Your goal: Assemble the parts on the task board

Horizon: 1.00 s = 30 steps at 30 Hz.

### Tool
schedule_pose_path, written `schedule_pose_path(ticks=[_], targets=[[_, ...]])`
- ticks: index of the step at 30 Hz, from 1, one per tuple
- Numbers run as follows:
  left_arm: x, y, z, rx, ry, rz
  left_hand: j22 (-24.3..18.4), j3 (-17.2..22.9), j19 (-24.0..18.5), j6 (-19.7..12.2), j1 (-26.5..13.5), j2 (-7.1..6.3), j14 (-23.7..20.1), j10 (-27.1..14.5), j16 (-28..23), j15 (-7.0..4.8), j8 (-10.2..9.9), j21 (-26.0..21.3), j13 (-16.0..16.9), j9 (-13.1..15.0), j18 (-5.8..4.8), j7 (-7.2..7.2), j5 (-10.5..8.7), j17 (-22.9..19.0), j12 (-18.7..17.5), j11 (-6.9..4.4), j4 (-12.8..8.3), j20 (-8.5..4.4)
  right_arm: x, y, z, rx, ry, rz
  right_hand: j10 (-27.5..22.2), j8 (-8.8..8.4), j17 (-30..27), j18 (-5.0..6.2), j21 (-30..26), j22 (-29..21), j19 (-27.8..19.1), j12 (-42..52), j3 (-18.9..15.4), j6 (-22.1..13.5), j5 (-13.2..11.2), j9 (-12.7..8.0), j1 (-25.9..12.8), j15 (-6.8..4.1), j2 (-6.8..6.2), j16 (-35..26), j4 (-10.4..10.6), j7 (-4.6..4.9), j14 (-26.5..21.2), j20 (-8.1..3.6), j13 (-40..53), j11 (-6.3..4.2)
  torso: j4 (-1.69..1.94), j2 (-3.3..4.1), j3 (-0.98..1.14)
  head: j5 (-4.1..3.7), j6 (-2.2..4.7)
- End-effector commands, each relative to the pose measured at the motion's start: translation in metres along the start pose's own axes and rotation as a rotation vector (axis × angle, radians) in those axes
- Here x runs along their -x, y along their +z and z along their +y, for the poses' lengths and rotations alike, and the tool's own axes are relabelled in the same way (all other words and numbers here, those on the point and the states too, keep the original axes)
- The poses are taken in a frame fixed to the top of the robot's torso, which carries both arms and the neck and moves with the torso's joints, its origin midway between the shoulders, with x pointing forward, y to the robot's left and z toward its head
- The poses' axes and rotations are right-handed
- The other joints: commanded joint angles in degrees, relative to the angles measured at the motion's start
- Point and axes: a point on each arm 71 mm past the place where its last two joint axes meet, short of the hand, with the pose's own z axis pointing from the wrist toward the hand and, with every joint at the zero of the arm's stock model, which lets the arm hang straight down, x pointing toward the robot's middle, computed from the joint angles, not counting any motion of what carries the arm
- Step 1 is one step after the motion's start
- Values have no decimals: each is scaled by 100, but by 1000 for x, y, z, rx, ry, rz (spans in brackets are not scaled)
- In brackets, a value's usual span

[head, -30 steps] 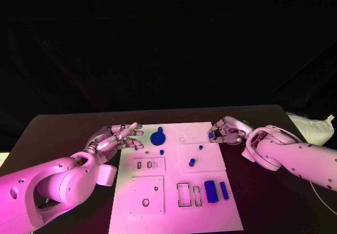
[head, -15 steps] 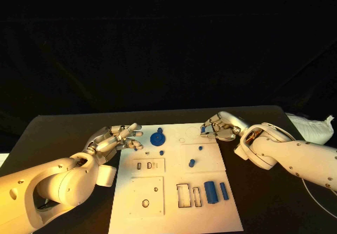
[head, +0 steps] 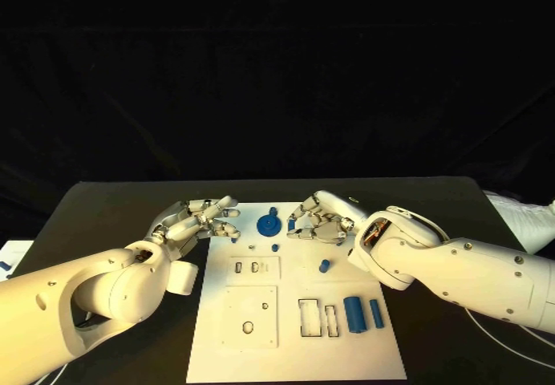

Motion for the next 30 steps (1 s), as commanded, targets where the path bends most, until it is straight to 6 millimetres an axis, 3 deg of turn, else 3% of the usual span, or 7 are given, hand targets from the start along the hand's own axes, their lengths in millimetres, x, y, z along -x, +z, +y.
schedule_pose_path(ticks=[1,7,12,17,27,30], targets=[[-1,1,0,0,-16,18,6,-12,-22,-12,62,-1,-36,-23,6,12,-28,35,8,-2,49,32,-25,5,-24,12,-35,24,-13,4,9,0,-133,44,179,130,1457,-71,20,1144,348,-35,38,201,43,-7,25,-32,72,8,-12,-233,594,-45,-66,-214,26,-46,-33,113,-102],[1,2,1,0,-14,13,6,-12,-22,-12,62,-1,-36,-23,6,12,-28,35,8,-2,49,32,-25,5,-24,12,-35,24,-33,10,27,26,-183,80,169,108,1442,-68,15,1134,341,-57,53,158,55,-13,38,-26,79,0,-27,-215,591,-44,-76,-202,44,-58,-60,212,-182],[1,2,1,-1,-14,12,6,-12,-22,-12,62,-1,-36,-23,6,12,-28,35,8,-2,49,32,-25,5,-24,12,-35,24,-47,13,35,32,-208,109,166,100,1437,-67,12,1130,338,-63,56,144,61,-16,39,-24,79,-2,-30,-209,590,-43,-79,-197,36,-54,-57,250,-210],[1,2,1,-1,-14,12,6,-12,-22,-12,62,-1,-36,-23,6,12,-28,35,8,-2,49,32,-25,5,-24,12,-35,24,-59,14,40,29,-224,138,161,92,1424,-65,8,1122,333,-74,57,131,71,-18,39,-21,74,-9,-33,-203,587,-42,-84,-192,27,-45,-42,286,-236],[-2,2,1,0,-16,17,9,-14,-25,-14,61,0,-40,-25,5,14,-32,38,9,-2,48,34,-26,15,-29,14,-37,25,-72,18,39,12,-241,182,145,77,1407,-60,-6,1098,316,-103,46,106,86,-23,8,-8,58,-18,-23,-183,583,-35,-98,-176,44,-48,-42,300,-298],[-1,2,1,0,-16,17,9,-14,-25,-14,61,0,-40,-25,5,14,-32,38,9,-2,48,34,-26,15,-29,14,-37,25,-74,19,40,9,-243,196,144,76,1407,-59,-7,1096,314,-105,45,105,87,-23,5,-7,57,-18,-21,-182,583,-34,-99,-174,26,-47,-39,336,-312]])
